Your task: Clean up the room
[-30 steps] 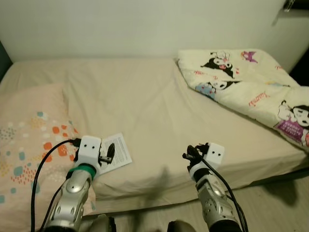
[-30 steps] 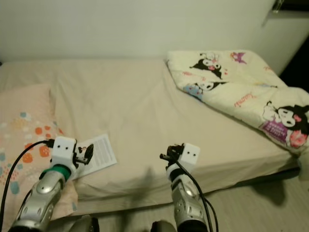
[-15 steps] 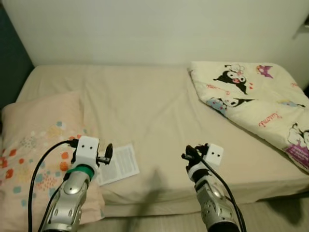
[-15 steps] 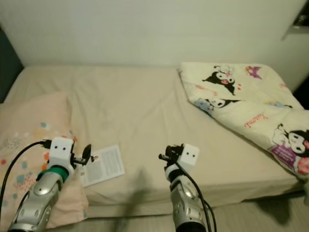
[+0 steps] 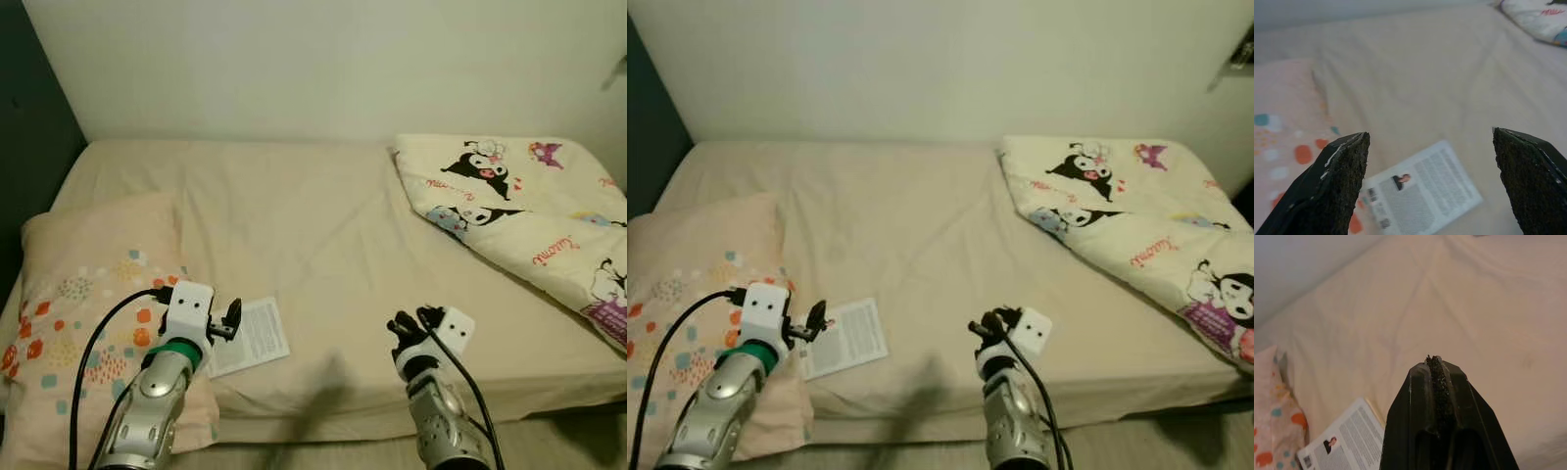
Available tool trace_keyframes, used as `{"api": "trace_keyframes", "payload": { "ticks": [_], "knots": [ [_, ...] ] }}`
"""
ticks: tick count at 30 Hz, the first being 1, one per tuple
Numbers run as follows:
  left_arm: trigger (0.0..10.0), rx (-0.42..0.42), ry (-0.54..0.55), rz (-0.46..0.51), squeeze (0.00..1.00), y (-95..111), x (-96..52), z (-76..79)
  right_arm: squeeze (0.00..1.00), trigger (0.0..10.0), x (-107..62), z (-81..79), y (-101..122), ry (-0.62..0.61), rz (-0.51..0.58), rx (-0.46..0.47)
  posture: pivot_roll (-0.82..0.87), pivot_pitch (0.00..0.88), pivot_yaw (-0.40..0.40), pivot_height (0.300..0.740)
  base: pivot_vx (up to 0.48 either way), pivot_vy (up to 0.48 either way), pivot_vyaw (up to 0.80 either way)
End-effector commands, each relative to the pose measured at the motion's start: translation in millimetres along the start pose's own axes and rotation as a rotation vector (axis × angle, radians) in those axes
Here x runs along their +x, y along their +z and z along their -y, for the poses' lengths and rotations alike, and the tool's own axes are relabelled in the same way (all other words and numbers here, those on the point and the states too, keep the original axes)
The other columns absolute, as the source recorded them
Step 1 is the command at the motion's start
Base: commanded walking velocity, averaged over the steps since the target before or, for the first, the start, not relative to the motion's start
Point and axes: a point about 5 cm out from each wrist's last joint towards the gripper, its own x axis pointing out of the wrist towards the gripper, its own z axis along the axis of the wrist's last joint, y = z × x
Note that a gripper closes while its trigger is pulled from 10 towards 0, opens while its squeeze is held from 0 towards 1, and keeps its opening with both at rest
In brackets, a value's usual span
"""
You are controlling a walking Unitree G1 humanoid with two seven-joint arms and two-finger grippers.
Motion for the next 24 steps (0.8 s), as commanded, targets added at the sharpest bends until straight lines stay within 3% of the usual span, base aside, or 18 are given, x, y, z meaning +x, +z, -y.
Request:
{"api": "trace_keyframes", "payload": {
  "ticks": [1, 7, 9, 14, 22, 24],
  "knots": [
    [10.0, -0.001, 0.006, -0.041, 0.00, -7.1, -0.1, 0.5, 0.00, 10.0, -3.0, -1.9, -7.9, 0.005, -0.035, -0.020, 0.13, 0.000, -0.002, 0.740, 0.000, 0.000, 0.00],
    [10.0, 0.018, 0.026, -0.052, 0.00, -8.6, -3.2, -4.7, 0.00, 10.0, -7.7, 1.7, -6.5, -0.032, -0.001, -0.064, 0.14, 0.000, -0.003, 0.740, 0.000, 0.000, 0.00],
    [10.0, 0.000, 0.028, -0.074, 0.00, -11.9, -5.4, -9.2, 0.00, 10.0, -13.1, 11.7, 2.4, -0.106, 0.070, -0.134, 0.13, 0.000, 0.022, 0.740, 0.000, 0.000, 0.00],
    [10.0, 0.025, 0.016, -0.074, 0.00, -15.5, -6.3, -10.4, 0.00, 10.0, -17.8, 20.3, 9.7, -0.150, 0.103, -0.142, 0.08, 0.000, 0.057, 0.740, 0.000, 0.000, 0.00],
    [10.0, 0.031, -0.034, -0.060, 0.00, -1.3, 7.5, 8.8, 0.00, 10.0, -11.7, 39.9, 17.7, -0.157, 0.054, -0.217, 0.11, 0.000, 0.097, 0.740, 0.000, 0.000, 0.00],
    [10.0, 0.072, -0.093, -0.011, 0.00, 16.6, 14.7, 16.7, 0.00, 10.0, -9.4, 42.6, 19.0, -0.184, 0.055, -0.199, 0.15, 0.000, 0.093, 0.740, 0.000, 0.000, 0.00]
  ]
}}
